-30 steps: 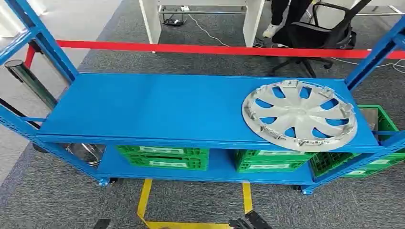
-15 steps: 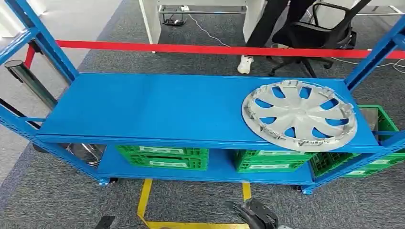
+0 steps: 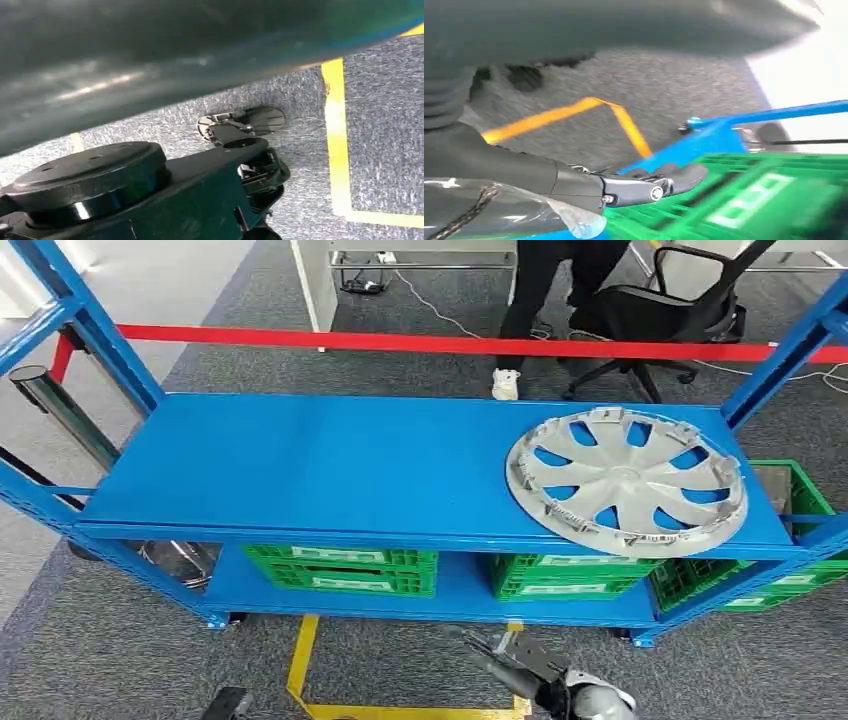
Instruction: Take the parts from the cabinet and place them on the table.
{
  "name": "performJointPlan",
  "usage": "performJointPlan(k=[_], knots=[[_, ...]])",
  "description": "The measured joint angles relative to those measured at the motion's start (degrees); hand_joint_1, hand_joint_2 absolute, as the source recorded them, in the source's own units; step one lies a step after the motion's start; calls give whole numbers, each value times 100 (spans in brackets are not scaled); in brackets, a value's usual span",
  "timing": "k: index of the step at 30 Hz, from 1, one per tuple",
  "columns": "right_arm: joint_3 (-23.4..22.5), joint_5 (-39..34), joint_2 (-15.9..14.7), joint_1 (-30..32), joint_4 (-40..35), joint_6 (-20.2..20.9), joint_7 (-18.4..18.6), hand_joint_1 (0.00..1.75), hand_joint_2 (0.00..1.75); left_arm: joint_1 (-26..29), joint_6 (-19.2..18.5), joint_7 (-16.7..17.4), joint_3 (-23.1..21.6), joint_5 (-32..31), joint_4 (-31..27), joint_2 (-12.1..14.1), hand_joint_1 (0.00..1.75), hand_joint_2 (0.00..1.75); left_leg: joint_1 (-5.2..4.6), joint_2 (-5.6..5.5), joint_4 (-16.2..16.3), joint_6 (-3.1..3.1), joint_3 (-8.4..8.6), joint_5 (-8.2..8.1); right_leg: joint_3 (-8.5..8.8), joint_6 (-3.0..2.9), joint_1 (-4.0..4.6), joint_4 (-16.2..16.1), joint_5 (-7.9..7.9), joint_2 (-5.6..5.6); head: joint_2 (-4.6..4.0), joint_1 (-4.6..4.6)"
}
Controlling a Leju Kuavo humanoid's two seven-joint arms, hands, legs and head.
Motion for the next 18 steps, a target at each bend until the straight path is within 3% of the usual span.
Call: performJointPlan(k=[18], knots=[[2169,-1645,-581,-176,-2818,-338,-232,0,175,-105,-153,-162,-100,83,4,-28,0,0,0,0,0,0,-1,0,7,0,1,3,0,1,0,-2]])
